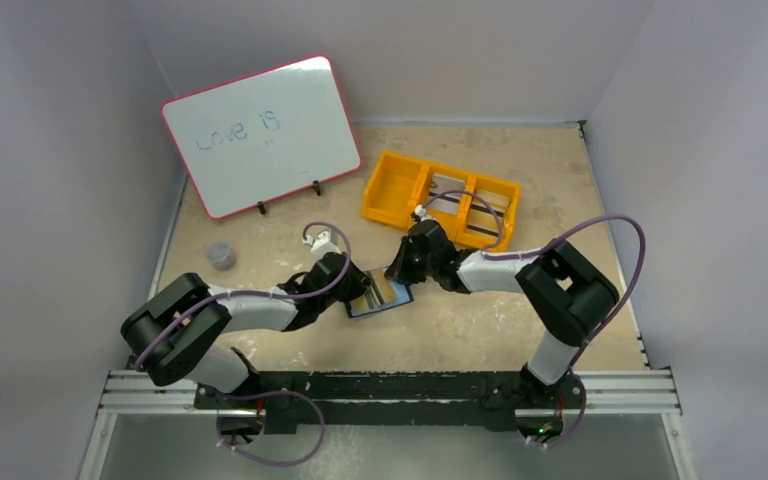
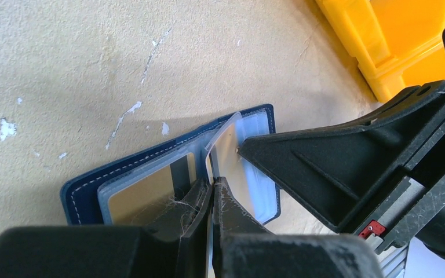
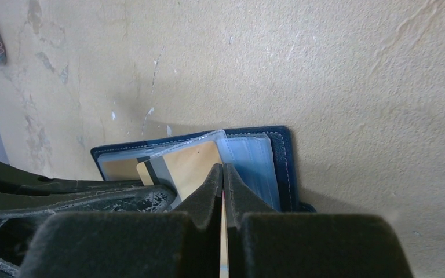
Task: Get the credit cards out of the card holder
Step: Remove the credit card from the card holder.
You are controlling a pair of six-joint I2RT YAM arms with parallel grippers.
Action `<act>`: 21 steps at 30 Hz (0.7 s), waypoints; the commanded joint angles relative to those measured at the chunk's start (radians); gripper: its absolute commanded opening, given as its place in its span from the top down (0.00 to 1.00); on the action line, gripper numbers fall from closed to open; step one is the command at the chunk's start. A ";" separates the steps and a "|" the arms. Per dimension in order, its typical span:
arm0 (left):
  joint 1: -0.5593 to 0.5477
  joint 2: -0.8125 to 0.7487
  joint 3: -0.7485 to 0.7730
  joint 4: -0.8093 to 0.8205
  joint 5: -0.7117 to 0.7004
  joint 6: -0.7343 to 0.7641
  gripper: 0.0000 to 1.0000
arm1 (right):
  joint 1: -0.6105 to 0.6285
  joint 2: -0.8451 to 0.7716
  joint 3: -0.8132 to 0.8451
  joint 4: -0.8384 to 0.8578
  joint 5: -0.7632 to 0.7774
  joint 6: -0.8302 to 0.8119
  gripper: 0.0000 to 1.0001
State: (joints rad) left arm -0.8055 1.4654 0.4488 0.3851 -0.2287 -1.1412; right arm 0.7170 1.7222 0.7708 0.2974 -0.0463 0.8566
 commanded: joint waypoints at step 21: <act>0.003 -0.083 -0.036 -0.174 -0.026 0.090 1.00 | -0.014 0.066 -0.045 -0.310 0.224 -0.022 1.00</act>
State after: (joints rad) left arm -0.8055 1.3987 0.4271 0.3237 -0.2375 -1.1107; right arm 0.7242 1.7203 0.7799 0.2703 -0.0124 0.8825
